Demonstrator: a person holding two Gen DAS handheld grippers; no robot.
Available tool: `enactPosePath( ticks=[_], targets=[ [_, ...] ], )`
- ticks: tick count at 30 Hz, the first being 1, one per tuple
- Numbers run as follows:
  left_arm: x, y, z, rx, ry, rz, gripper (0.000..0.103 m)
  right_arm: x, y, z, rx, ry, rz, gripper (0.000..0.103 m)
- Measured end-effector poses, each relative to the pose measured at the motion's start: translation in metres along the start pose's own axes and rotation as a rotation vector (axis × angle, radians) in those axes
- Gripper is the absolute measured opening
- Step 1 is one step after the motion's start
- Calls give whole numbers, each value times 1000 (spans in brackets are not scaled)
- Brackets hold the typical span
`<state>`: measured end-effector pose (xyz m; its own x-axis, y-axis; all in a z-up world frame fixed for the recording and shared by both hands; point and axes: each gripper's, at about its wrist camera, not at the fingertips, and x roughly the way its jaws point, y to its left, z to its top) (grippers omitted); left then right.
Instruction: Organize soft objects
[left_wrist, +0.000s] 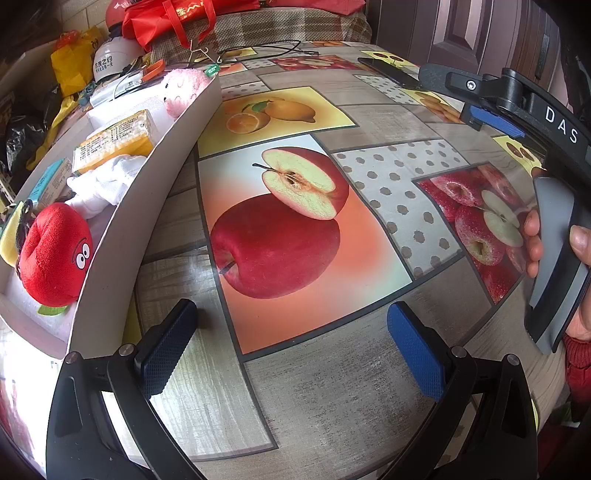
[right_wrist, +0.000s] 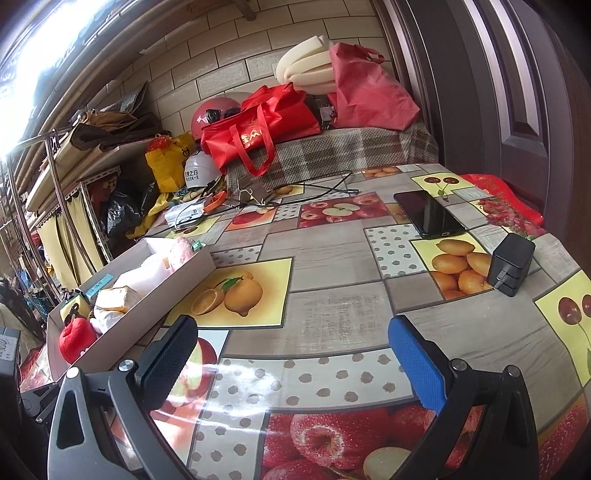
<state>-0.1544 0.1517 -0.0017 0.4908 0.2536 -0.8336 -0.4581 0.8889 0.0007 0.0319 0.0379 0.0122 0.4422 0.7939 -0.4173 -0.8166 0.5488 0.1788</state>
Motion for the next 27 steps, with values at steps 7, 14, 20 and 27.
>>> enactPosePath(
  ticks=[7, 14, 20, 27],
  targets=[
    [0, 0, 0, 0, 0, 0, 103, 0, 1, 1, -7, -5, 0, 103],
    [0, 0, 0, 0, 0, 0, 103, 0, 1, 0, -7, -6, -1, 103],
    [0, 0, 0, -1, 0, 0, 103, 0, 1, 0, -6, -6, -1, 103],
    [0, 0, 0, -1, 0, 0, 103, 0, 1, 0, -6, -6, -1, 103]
  ],
)
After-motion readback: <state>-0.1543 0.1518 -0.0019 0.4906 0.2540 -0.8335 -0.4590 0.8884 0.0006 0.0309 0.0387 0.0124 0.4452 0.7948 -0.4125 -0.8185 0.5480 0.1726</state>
